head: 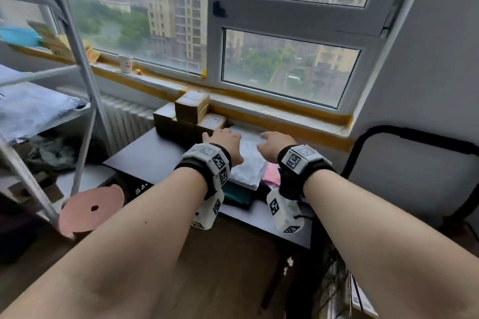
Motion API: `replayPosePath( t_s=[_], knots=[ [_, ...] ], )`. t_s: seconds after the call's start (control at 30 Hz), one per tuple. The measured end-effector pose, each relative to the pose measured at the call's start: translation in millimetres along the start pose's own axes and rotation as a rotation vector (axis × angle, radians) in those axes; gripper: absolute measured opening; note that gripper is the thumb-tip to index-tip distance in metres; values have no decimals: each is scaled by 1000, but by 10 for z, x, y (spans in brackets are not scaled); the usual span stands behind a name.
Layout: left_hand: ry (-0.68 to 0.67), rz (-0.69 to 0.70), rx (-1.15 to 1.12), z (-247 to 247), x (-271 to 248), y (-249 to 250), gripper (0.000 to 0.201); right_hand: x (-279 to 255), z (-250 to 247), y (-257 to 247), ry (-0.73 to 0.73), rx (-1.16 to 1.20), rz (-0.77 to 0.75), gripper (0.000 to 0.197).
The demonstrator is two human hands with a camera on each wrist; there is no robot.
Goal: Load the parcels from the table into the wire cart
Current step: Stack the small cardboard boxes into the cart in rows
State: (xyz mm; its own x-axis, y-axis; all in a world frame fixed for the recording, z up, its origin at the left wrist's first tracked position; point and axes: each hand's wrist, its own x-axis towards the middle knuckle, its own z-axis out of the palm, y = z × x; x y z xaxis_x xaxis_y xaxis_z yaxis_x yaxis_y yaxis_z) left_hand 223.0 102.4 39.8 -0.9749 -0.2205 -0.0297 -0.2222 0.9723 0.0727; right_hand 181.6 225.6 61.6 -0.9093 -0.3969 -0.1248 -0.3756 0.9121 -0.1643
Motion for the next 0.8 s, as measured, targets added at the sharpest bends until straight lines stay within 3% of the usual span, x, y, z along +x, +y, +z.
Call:
replayPosePath(
  t_s=[0.17,0.37,0.8],
  knots=[
    [5,-70,9,6,65,-603,57,194,59,-587,-8,-29,-109,46],
    [1,-111,35,139,417,-1151,53,826,246,-985,-40,-22,-149,45],
    [-22,-146,74,70,2357,-2202,55,3057,229,-1370,-110,16,-145,41]
  ],
)
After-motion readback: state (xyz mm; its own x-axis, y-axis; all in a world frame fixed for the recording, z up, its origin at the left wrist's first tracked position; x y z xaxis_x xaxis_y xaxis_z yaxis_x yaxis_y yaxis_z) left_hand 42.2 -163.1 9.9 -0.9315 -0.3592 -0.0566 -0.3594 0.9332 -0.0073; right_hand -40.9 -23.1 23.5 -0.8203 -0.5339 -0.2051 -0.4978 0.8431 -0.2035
